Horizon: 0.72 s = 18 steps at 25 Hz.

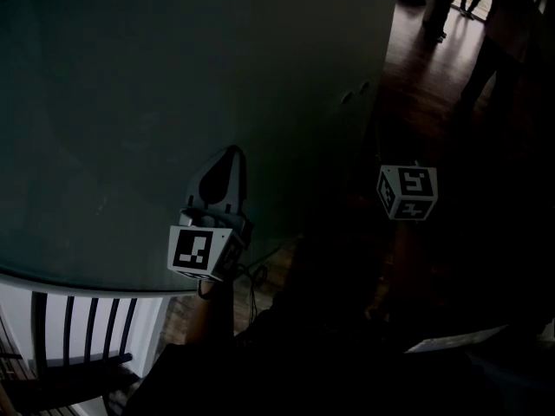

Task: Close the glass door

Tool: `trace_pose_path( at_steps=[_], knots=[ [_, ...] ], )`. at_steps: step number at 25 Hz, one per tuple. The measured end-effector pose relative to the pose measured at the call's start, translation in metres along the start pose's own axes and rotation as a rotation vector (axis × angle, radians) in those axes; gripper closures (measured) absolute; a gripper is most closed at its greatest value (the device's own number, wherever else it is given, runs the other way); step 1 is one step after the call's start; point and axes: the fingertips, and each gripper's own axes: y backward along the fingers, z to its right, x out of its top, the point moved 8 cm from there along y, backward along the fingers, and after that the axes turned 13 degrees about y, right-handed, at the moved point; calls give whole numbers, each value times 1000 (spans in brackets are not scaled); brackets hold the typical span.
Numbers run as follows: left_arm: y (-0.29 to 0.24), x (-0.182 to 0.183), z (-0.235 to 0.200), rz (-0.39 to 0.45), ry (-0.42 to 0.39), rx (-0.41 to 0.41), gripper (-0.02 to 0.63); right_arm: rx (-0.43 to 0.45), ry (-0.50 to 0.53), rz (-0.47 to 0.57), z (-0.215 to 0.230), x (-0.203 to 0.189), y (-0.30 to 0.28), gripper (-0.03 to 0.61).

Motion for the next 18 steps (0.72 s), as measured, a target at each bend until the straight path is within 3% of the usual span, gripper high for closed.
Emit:
trace_pose_path(
  at_steps=[8,18],
  knots=[
    [-2,3,4,0,5,49,612,107,-4,-68,-1,-37,-60,476],
    [-2,5,4,-13,-12,94,612,153,-18,-104,2,-64,-115,454]
  ],
)
